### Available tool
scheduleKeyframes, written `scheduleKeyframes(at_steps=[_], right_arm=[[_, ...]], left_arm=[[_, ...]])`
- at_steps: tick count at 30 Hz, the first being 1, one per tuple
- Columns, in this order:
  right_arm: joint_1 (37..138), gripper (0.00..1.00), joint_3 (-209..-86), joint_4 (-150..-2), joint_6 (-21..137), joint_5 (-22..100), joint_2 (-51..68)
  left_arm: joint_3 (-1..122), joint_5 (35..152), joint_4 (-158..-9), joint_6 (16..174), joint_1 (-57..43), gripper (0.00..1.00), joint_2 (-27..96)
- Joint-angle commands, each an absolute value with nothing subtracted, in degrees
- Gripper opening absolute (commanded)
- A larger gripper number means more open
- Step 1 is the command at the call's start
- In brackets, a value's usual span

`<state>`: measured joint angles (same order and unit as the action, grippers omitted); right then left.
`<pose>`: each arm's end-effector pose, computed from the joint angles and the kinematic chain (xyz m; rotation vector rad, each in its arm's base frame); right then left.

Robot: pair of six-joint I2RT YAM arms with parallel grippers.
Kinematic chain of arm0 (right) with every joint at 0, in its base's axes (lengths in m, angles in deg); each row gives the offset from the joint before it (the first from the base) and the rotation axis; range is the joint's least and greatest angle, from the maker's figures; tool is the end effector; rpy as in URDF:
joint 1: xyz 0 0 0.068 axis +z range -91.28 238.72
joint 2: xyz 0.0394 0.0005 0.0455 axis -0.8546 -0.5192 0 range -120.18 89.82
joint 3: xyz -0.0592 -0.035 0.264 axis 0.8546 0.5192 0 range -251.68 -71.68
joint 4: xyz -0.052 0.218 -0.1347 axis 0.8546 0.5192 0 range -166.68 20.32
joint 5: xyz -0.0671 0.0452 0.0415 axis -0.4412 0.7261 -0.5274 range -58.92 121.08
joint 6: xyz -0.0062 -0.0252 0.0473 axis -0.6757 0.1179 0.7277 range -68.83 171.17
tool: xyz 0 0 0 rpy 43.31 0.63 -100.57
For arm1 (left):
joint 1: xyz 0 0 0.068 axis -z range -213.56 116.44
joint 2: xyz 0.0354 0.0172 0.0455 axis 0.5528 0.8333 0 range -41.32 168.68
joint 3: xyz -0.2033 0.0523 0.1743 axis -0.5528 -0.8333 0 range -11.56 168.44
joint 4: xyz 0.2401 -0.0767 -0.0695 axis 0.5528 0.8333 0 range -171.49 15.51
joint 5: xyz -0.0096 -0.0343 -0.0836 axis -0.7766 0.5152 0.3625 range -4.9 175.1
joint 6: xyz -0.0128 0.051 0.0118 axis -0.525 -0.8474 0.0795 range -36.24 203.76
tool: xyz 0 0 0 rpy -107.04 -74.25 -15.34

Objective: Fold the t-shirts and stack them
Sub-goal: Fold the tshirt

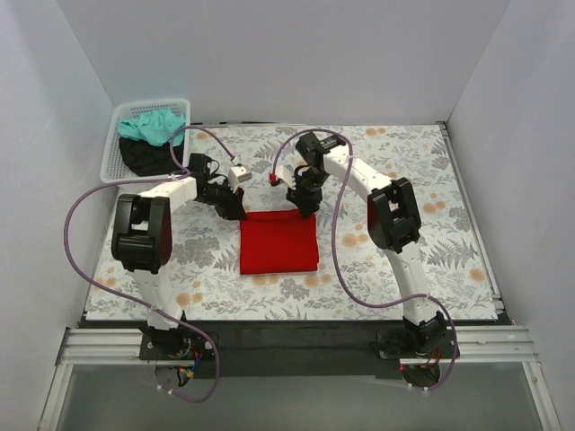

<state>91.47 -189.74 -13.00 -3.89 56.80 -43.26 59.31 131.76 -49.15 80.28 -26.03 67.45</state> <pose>0.3898 0.2692 0.1968 -1.9926 1.9788 0.5750 0.3618 -0.0739 0.1679 0.4453 2.5774 -1.1402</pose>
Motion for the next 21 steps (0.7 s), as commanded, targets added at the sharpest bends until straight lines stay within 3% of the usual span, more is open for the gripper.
scheduleKeyframes(at_steps=[1,4,6,10,13,21], right_arm=[[88.3,0.5,-196.7,-12.4,-1.0,55.3,-42.0],[86.0,0.61,-198.6,-12.9,2.8,55.4,-39.7],[85.1,0.68,-197.8,-13.0,4.9,56.2,-37.0],[84.8,0.71,-192.3,-13.3,11.4,63.1,-31.6],[86.0,0.71,-185.0,-13.3,14.7,70.3,-28.2],[89.5,0.86,-166.6,-20.1,25.8,88.3,-25.3]], left_arm=[[63.1,130.3,-54.9,87.6,-27.8,0.24,66.7],[62.8,127.2,-61.9,98.7,-28.7,0.35,62.7],[62.2,124.5,-64.3,104.7,-28.7,0.48,60.3],[59.6,127.0,-62.6,111.5,-28.6,0.49,53.1],[54.7,127.7,-59.7,113.1,-25.1,0.56,48.9],[39.6,142.0,-56.0,125.1,-16.9,0.52,42.5]])
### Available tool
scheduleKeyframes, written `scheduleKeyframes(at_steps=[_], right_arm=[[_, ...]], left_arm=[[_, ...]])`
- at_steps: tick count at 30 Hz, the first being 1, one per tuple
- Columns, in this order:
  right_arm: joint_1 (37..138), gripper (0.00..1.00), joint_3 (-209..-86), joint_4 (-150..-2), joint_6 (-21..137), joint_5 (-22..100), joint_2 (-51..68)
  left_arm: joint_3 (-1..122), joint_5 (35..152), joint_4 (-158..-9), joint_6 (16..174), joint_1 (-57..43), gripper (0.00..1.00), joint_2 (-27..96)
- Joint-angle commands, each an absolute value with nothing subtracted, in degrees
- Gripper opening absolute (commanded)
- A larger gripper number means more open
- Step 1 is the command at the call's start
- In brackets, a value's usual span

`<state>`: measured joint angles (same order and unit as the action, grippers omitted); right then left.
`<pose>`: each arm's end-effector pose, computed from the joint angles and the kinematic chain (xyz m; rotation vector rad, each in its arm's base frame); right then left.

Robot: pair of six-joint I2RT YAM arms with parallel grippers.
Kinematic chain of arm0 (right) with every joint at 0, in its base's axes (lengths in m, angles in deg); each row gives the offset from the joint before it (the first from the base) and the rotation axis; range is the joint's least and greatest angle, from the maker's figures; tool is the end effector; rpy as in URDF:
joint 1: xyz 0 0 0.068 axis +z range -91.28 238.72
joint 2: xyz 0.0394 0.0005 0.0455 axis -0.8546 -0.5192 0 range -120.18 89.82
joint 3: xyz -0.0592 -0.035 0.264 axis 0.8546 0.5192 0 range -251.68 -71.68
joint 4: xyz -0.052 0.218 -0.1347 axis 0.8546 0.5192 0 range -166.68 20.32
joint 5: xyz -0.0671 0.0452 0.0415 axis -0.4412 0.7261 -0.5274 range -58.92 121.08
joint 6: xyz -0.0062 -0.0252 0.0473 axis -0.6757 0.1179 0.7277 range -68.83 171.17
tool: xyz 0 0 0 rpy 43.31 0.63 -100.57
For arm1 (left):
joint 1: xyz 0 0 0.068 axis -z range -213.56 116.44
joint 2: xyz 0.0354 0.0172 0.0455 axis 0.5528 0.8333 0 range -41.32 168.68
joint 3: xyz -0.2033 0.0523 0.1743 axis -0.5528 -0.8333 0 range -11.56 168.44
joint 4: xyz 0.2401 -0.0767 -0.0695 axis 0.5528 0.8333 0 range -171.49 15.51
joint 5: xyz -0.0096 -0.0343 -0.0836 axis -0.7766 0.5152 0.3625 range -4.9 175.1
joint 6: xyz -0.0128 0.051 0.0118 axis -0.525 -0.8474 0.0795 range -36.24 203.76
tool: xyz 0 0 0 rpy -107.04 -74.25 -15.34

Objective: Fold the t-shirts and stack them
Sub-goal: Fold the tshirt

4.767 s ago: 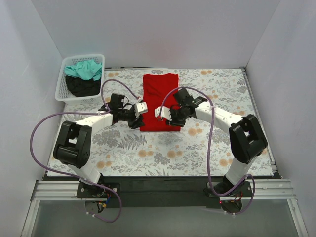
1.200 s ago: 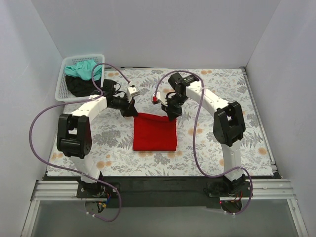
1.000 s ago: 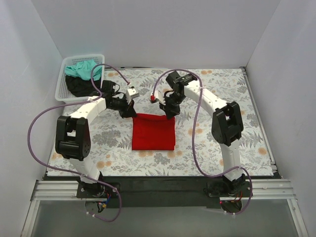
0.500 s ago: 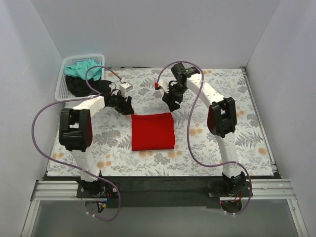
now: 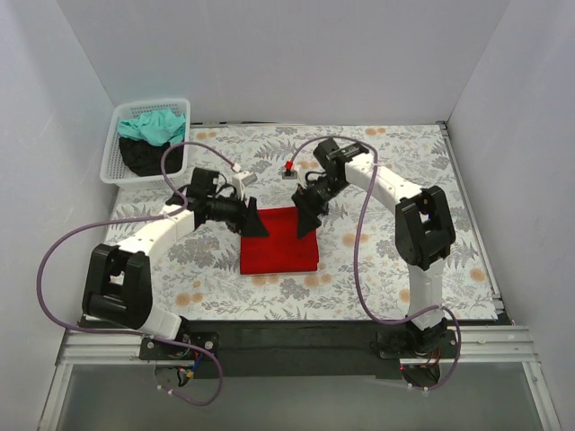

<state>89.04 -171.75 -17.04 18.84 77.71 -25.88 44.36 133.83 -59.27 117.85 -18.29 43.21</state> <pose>0.3423 0.2303 0.2480 -1.5062 2.1905 1.1376 0.2825 -0.1048 0.2362 -0.0114 2.5473 -1.4084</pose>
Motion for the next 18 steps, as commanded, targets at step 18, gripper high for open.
scheduleKeyframes(at_steps=[18], right_arm=[[83.3,0.87,-151.0,-31.8,35.3,79.6,-33.1]], left_arm=[[38.3,139.1,-56.9,133.2,-26.7,0.5,63.9]])
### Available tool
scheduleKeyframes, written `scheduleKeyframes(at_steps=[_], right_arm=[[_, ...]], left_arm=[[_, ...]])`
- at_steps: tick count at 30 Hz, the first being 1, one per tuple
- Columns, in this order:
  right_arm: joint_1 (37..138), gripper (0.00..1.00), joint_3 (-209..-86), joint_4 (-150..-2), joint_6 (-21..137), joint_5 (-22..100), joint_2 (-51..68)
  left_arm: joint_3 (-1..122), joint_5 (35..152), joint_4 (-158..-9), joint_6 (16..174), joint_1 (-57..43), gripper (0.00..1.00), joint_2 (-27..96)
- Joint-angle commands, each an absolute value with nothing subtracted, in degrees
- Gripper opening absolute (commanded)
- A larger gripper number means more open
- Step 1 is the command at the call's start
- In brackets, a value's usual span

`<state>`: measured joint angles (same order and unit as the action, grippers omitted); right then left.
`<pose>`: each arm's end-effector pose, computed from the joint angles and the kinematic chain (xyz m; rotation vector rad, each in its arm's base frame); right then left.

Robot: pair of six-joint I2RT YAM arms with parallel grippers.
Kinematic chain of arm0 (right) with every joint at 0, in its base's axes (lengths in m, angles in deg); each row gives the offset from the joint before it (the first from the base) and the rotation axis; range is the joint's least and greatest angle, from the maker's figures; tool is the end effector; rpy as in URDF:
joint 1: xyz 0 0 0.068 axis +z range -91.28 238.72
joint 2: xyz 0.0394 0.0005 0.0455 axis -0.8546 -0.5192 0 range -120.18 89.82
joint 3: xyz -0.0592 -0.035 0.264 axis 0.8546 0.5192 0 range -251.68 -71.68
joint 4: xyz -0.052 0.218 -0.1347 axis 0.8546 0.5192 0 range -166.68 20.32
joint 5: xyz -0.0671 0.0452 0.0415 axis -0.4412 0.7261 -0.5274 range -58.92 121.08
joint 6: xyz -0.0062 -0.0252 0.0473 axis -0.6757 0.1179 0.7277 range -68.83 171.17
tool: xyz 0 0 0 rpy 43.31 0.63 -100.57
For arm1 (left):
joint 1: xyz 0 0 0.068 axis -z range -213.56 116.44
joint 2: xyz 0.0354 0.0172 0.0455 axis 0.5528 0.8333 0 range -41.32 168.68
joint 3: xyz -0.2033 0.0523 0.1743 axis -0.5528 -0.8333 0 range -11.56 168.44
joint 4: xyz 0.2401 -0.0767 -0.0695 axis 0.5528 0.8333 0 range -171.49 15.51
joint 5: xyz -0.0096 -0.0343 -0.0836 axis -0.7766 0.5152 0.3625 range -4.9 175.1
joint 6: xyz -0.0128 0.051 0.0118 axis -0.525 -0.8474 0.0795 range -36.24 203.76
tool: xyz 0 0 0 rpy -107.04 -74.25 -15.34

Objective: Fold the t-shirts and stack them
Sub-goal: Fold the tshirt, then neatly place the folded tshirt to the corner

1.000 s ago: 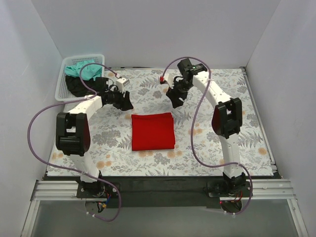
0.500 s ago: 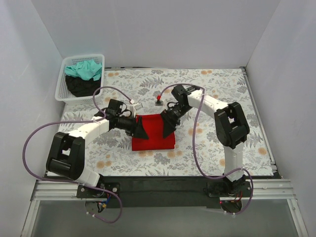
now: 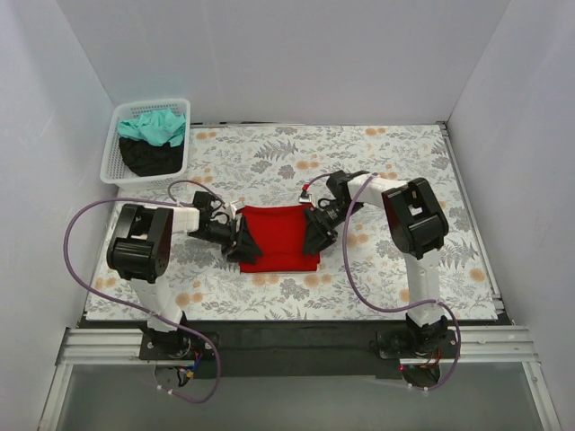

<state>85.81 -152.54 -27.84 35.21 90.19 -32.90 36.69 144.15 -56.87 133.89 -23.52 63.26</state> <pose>0.3281 0.2022 0.1245 0.9617 -2.4632 -1.4906 0.2770 -0.0800 0.1074 0.7342 -2.3317 1.2935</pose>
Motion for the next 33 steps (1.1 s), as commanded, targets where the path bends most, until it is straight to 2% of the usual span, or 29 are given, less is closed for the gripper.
scheduleKeyframes(at_steps=[1,4,7,9,13,14,17,18,23,29,33], right_arm=[[82.5,0.87,-150.4,-31.9,35.5,77.9,-32.8],[81.8,0.87,-150.3,-32.0,35.4,74.5,-30.8],[81.8,0.88,-152.1,-32.4,35.0,70.1,-27.3],[81.7,0.88,-153.8,-33.3,35.9,66.3,-24.3],[82.2,0.93,-156.4,-36.9,39.6,59.2,-19.2],[82.6,0.94,-156.7,-37.6,40.4,56.2,-18.3],[86.7,0.98,-155.8,-41.0,40.6,42.4,-13.1],[88.8,0.98,-155.3,-41.9,40.7,39.0,-12.3],[90.4,0.98,-155.8,-42.4,42.3,33.7,-11.1],[89.3,0.98,-152.7,-42.3,41.1,31.8,-8.0],[84.0,0.98,-150.8,-42.5,41.3,34.0,-7.6]], left_arm=[[38.4,139.7,-56.7,132.9,-26.7,0.5,63.6],[38.1,143.0,-56.4,131.9,-26.7,0.5,59.7],[36.5,141.0,-55.9,130.4,-26.7,0.5,50.6],[34.4,132.5,-57.7,131.1,-26.7,0.51,40.8],[34.7,114.6,-58.3,131.4,-25.8,0.53,29.2],[35.4,111.1,-57.9,131.0,-23.2,0.61,28.1],[37.2,100.9,-56.0,128.6,-17.4,0.71,26.0],[37.2,99.8,-56.0,128.0,-15.9,0.8,25.8],[40.5,90.4,-54.8,124.1,-0.8,0.82,32.7],[46.9,86.2,-55.4,125.1,5.3,0.84,42.3],[52.9,86.1,-56.4,126.9,8.7,0.85,52.8]])
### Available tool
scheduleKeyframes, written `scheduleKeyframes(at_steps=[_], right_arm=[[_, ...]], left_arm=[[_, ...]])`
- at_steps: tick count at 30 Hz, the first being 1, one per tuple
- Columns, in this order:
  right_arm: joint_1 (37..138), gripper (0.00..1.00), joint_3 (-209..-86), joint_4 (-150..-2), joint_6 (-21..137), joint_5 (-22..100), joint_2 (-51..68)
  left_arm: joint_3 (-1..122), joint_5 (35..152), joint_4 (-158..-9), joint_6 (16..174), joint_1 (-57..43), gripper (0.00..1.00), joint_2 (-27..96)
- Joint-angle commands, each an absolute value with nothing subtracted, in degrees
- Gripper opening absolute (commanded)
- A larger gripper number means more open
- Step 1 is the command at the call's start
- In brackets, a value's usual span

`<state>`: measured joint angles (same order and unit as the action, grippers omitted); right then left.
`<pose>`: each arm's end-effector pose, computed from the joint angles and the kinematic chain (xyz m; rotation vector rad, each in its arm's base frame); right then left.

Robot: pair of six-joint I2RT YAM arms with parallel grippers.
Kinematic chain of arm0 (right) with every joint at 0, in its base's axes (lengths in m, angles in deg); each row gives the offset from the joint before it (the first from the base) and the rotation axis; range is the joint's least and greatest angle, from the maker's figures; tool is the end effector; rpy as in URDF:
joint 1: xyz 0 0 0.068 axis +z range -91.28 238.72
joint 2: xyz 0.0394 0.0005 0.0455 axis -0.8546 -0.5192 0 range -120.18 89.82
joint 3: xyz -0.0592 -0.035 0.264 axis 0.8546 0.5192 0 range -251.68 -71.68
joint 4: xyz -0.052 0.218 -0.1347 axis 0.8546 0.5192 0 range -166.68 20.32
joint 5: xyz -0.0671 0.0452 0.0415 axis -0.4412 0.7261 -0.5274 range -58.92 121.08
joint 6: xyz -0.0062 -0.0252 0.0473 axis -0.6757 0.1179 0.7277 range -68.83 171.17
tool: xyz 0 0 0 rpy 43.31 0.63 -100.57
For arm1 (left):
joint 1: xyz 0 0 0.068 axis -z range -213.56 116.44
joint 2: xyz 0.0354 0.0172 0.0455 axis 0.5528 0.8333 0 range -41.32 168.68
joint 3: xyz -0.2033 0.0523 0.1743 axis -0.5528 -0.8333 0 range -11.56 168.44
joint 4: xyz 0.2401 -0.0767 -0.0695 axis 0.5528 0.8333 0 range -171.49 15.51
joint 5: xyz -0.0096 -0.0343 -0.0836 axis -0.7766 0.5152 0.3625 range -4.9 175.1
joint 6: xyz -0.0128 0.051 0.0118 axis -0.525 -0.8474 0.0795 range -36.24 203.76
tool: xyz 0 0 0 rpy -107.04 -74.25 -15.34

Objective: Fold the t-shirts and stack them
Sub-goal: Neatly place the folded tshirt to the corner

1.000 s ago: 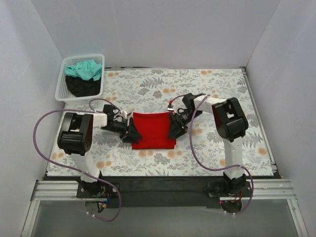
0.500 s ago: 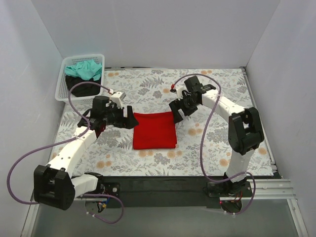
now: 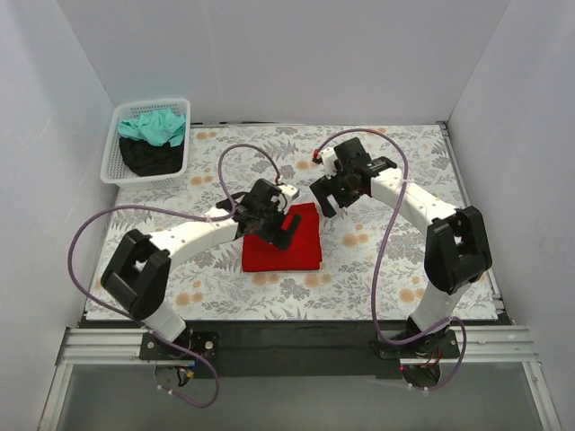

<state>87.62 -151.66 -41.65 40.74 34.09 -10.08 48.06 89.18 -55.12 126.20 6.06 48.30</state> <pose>0.3311 0.1850 0.2569 -0.8741 2.3838 0.1944 0.2456 -0.2067 0.2159 -0.0370 2.6802 -0.6036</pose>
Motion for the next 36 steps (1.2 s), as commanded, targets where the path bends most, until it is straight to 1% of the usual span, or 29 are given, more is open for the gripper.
scheduleKeyframes(at_steps=[1,2,3,5,7,8,10,14,16,18,19,20,22,23,24,25,26,29,30,36], right_arm=[[82.8,0.98,-150.9,-42.4,41.4,34.9,-7.6],[81.8,0.98,-151.3,-42.1,41.3,35.2,-7.6],[80.3,0.98,-151.5,-42.0,41.2,35.6,-7.7],[79.2,0.98,-152.1,-41.5,40.9,36.7,-8.0],[78.1,0.98,-153.0,-40.6,40.5,37.7,-8.4],[77.6,0.98,-153.2,-40.6,40.5,37.9,-8.7],[76.4,0.98,-153.5,-40.4,40.5,39.2,-8.8],[75.1,0.98,-154.4,-40.1,40.5,40.7,-9.1],[74.8,0.98,-154.6,-40.0,40.5,41.3,-9.1],[74.7,0.98,-154.4,-40.0,40.3,41.8,-8.9],[74.7,0.98,-153.9,-40.0,40.2,42.0,-8.8],[74.7,0.98,-153.8,-40.1,40.1,42.0,-8.7],[74.7,0.98,-153.3,-40.1,39.9,42.3,-8.5],[74.7,0.98,-152.9,-40.0,39.8,42.7,-8.4],[74.7,0.98,-152.7,-40.1,39.7,42.9,-8.3],[74.7,0.98,-152.5,-40.1,39.7,42.9,-8.1],[74.7,0.98,-152.4,-40.2,39.6,42.9,-7.8],[74.7,0.98,-152.7,-40.1,39.5,43.1,-7.7],[74.7,0.99,-152.9,-39.9,39.5,43.1,-7.7],[74.7,0.98,-153.2,-39.5,39.2,42.9,-7.6]], left_arm=[[53.6,85.8,-56.4,126.8,9.1,0.85,54.8],[54.2,85.8,-56.2,126.7,9.3,0.85,56.6],[54.7,83.3,-56.2,126.6,9.3,0.85,58.2],[56.5,82.2,-53.7,125.7,8.6,0.86,64.4],[58.3,84.4,-50.2,124.6,6.9,0.86,69.3],[58.1,85.0,-47.8,123.6,4.8,0.86,69.9],[55.9,88.0,-47.0,119.9,2.1,0.86,68.7],[48.3,92.0,-42.2,111.5,-7.9,0.85,62.7],[44.7,92.1,-41.2,107.2,-11.1,0.84,59.9],[39.2,91.5,-40.8,100.3,-16.4,0.84,56.4],[37.8,91.7,-40.5,97.6,-18.4,0.86,55.6],[36.4,91.7,-39.7,92.9,-22.6,0.87,55.0],[32.4,92.4,-39.9,86.1,-27.5,0.88,52.6],[30.8,91.9,-41.5,79.3,-32.0,0.89,51.9],[29.1,91.3,-41.6,76.0,-33.5,0.89,51.4],[28.4,91.1,-41.9,73.2,-37.2,0.89,50.9],[27.8,91.1,-42.5,66.5,-41.3,0.89,50.6],[26.2,89.8,-44.4,57.7,-47.9,0.89,50.6],[26.6,89.8,-44.3,52.4,-49.5,0.89,51.0],[30.7,88.8,-44.1,39.8,-58.4,0.89,56.6]])
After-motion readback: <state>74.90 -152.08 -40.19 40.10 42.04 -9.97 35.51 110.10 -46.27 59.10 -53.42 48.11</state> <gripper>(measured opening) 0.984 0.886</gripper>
